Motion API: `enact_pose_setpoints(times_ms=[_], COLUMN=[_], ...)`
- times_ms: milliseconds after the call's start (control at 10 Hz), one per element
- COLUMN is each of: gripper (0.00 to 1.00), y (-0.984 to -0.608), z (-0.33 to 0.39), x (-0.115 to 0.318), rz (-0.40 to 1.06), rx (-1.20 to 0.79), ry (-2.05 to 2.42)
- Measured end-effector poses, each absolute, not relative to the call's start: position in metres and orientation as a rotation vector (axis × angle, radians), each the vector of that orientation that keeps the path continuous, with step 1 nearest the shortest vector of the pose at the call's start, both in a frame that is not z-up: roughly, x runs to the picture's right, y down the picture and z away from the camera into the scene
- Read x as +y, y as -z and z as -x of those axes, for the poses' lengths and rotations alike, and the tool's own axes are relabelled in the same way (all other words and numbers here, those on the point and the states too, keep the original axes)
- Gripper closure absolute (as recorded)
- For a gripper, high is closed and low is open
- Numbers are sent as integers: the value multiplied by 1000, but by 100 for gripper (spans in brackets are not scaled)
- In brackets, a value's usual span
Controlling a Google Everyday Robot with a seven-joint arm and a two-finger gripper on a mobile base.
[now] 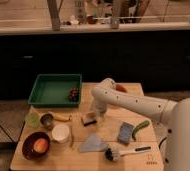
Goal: Wipe table surface with eraser
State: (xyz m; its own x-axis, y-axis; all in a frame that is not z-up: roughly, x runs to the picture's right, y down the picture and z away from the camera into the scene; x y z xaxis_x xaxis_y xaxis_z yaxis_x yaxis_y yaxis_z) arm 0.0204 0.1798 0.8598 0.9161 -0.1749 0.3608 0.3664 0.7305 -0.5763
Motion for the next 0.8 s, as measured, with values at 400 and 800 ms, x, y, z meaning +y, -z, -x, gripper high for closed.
enact_pose_setpoints(times_ms=[400, 800], gripper=[89, 100], y=[-861, -861], z=[-15, -13], x=[181, 182], rz=[688, 687], rx=[-305, -311], ry=[309, 310])
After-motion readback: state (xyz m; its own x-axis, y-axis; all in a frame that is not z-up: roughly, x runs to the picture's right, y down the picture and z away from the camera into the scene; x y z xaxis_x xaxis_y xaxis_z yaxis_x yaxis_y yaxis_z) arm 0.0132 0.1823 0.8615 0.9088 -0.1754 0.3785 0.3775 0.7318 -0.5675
